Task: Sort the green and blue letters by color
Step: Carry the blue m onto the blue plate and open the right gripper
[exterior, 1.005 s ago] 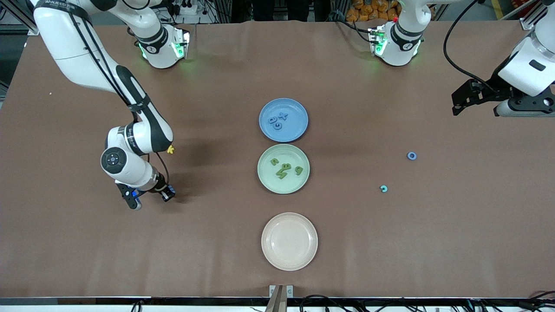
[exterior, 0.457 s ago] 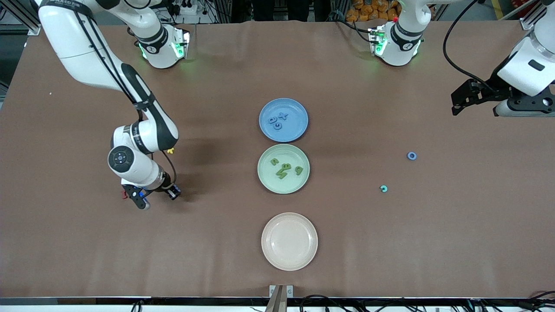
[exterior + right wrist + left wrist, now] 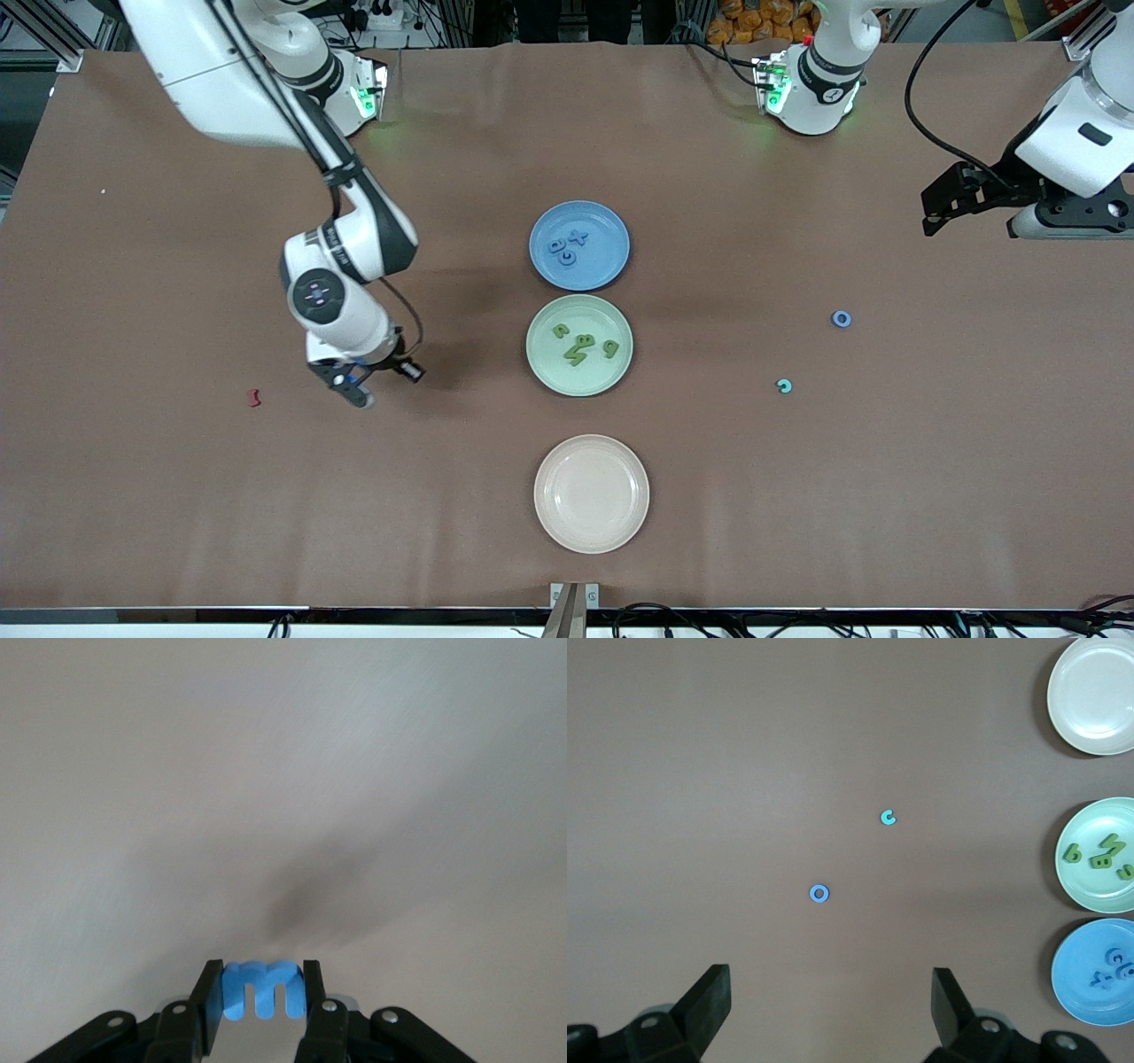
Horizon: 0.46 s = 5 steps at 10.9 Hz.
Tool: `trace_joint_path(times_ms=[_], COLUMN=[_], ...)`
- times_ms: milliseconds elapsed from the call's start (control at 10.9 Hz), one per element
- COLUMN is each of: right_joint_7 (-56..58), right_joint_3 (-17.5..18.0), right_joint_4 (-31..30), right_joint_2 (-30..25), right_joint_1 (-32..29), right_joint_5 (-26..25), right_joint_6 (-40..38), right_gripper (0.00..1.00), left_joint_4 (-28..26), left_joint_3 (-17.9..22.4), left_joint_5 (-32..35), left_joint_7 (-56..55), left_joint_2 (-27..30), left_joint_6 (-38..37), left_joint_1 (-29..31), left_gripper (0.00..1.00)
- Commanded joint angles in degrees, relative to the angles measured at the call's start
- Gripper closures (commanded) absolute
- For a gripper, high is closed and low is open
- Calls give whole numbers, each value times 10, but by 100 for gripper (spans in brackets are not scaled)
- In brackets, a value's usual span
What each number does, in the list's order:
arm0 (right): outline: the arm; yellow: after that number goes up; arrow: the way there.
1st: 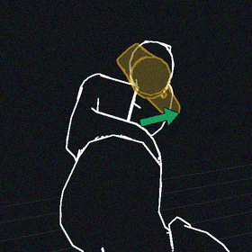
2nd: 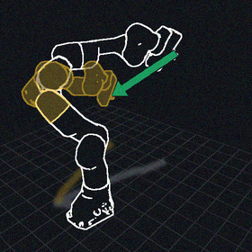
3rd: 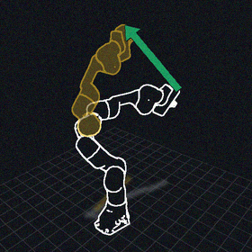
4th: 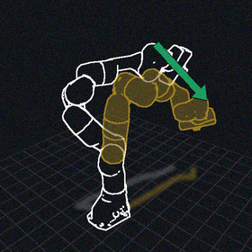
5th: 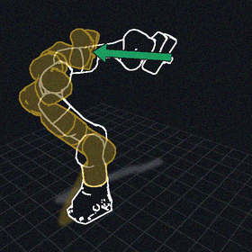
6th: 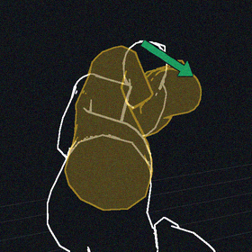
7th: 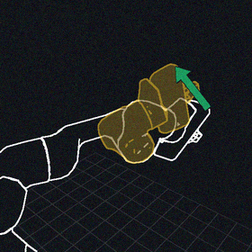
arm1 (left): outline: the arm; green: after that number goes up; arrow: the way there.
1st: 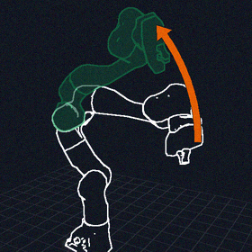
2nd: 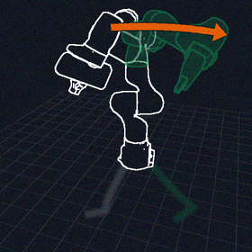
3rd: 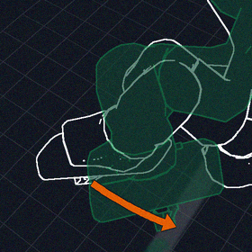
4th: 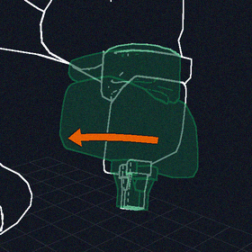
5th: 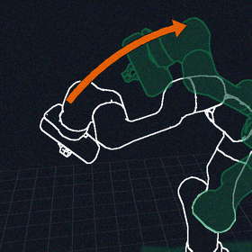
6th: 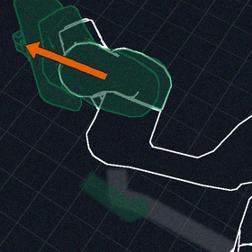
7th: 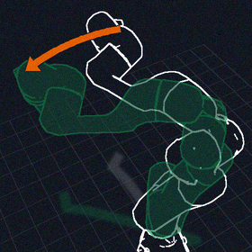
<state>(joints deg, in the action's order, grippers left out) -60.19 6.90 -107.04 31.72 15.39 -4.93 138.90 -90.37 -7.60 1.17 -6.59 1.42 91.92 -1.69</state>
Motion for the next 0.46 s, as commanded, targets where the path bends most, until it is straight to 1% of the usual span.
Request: trace_joint_path(times_ms=[0, 366], right_joint_7=[-5, -5], right_joint_3=[-3, -1], right_joint_4=[-7, -11], right_joint_2=[-21, -31], right_joint_1=[92, 204], right_joint_5=[-4, -2], right_joint_6=[-40, -63], right_gripper=[79, 79], left_joint_4=[-7, -7], left_joint_3=[-2, -7], left_joint_5=[5, 6], left_joint_7=[-13, -33], left_joint_2=[6, 4], left_joint_6=[-5, -5], left_joint_1=[-1, -2], left_gripper=[0, 0])
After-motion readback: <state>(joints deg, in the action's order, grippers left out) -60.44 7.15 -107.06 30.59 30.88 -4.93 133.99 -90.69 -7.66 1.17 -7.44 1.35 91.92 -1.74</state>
